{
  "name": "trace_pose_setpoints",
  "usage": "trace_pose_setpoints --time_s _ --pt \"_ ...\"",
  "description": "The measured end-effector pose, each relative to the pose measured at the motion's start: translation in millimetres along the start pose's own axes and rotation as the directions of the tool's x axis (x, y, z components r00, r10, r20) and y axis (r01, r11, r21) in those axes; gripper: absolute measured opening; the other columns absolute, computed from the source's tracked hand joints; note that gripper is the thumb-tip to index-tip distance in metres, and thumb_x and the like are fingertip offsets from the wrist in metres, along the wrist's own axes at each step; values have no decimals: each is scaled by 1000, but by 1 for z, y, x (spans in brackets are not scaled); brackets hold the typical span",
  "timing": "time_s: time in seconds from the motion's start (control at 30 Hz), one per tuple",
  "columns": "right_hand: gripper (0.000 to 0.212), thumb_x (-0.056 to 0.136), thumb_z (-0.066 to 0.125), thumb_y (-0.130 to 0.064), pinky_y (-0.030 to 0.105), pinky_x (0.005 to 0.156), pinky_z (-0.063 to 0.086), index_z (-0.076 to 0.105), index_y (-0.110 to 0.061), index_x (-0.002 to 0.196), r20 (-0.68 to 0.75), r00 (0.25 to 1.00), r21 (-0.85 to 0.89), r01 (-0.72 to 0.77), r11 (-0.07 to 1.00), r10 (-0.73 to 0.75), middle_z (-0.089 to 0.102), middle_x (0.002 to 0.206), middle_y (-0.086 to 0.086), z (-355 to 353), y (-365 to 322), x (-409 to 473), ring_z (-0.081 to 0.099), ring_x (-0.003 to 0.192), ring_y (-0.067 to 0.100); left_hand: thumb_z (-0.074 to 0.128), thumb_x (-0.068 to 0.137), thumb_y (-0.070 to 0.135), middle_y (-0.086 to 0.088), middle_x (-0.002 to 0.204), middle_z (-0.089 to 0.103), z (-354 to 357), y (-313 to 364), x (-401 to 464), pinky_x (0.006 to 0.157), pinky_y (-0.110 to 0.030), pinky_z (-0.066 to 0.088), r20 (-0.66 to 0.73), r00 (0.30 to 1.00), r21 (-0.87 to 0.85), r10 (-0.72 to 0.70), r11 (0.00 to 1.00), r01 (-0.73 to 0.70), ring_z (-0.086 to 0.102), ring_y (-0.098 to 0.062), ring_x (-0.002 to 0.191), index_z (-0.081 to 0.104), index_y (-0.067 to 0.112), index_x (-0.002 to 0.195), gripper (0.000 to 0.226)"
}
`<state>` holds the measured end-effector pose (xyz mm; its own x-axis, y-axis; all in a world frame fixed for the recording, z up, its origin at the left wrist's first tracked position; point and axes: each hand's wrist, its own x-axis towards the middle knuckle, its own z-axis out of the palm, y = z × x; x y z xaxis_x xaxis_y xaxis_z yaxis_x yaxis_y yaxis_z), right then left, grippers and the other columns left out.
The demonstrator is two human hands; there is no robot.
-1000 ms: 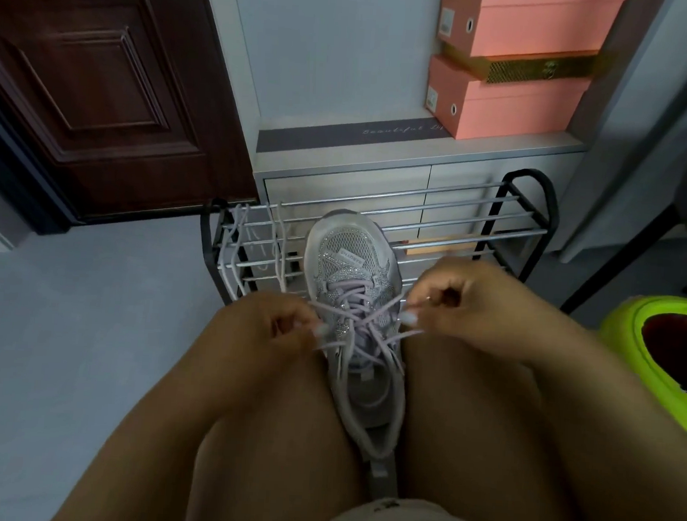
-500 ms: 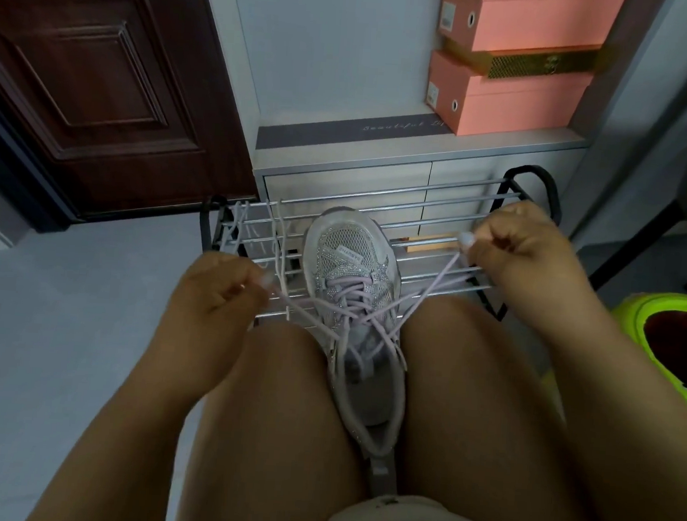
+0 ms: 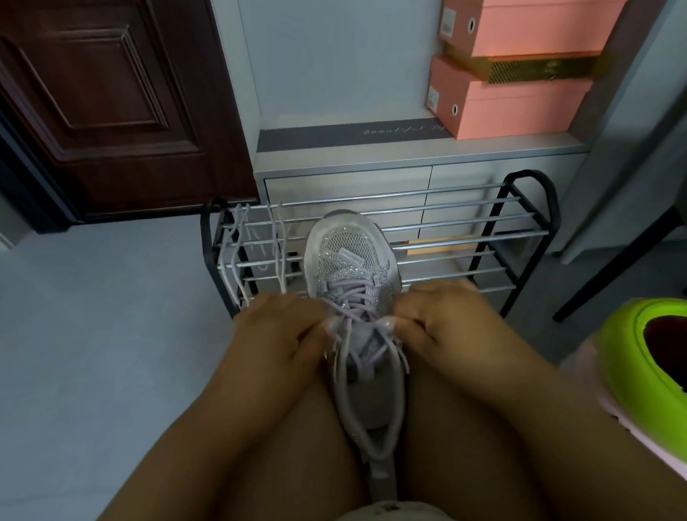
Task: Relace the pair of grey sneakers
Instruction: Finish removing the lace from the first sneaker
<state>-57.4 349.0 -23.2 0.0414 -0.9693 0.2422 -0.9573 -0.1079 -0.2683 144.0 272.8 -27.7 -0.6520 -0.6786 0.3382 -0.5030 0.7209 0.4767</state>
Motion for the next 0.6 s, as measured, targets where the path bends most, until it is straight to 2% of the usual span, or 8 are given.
trace_pose_setpoints --time_s 0.13,0.2,0.27,0.33,0.43,0.47,0.53,0.6 --pt "39 88 53 -44 32 69 35 62 -13 67 -228 972 -7 -68 998 65 49 66 -1 -7 5 3 53 70 24 47 97 30 2 58 46 -17 -12 2 51 -17 32 -206 947 -225 -245 954 198 45 -4 57 49 19 62 36" --pt "40 88 54 -39 32 66 37 63 -8 64 -338 935 13 -112 994 109 51 66 3 -13 7 4 53 67 27 47 95 28 2 60 48 -24 -14 3 50 -20 33 -229 923 -292 -309 926 238 43 -4 54 51 16 65 33" --pt "43 92 52 -36 34 62 39 63 -6 64 -448 874 42 -188 981 187 54 68 7 -21 14 3 51 66 26 47 95 27 3 58 46 -26 -11 1 46 -13 33 -249 901 -360 -355 898 254 42 -3 50 51 14 65 34" --pt "41 94 52 -33 34 59 37 62 -5 66 -522 812 113 -238 965 262 53 69 8 -23 19 2 49 67 23 46 96 30 3 56 47 -31 -10 0 44 -11 34 -298 841 -447 -452 844 295 42 -1 47 53 14 68 33" --pt "40 95 52 -27 28 59 22 55 -5 62 -574 733 214 -295 931 365 47 66 3 -17 23 -2 44 68 18 43 96 34 -2 69 55 -49 -17 3 56 -25 39 -400 706 -517 -584 780 352 46 0 55 57 22 75 29" --pt "41 95 52 -26 28 58 20 51 -6 60 -602 681 271 -315 909 416 44 63 3 -18 25 -3 43 66 19 43 96 34 -4 71 56 -55 -18 5 57 -28 38 -396 717 -496 -573 791 358 46 0 55 58 20 77 28" --pt "44 95 50 -26 32 56 20 47 -3 58 -655 558 403 -312 860 509 44 59 8 -30 29 -1 42 62 22 44 95 29 -2 70 57 -59 -14 7 52 -22 38 -293 832 -389 -471 854 346 47 1 52 58 12 73 30" --pt "40 90 51 -23 28 57 28 48 -10 53 -643 577 492 -193 849 504 47 55 -3 -48 27 1 43 58 11 48 93 21 1 61 57 -54 -3 7 50 -13 40 -128 921 -407 -368 866 290 50 1 51 58 12 64 31"
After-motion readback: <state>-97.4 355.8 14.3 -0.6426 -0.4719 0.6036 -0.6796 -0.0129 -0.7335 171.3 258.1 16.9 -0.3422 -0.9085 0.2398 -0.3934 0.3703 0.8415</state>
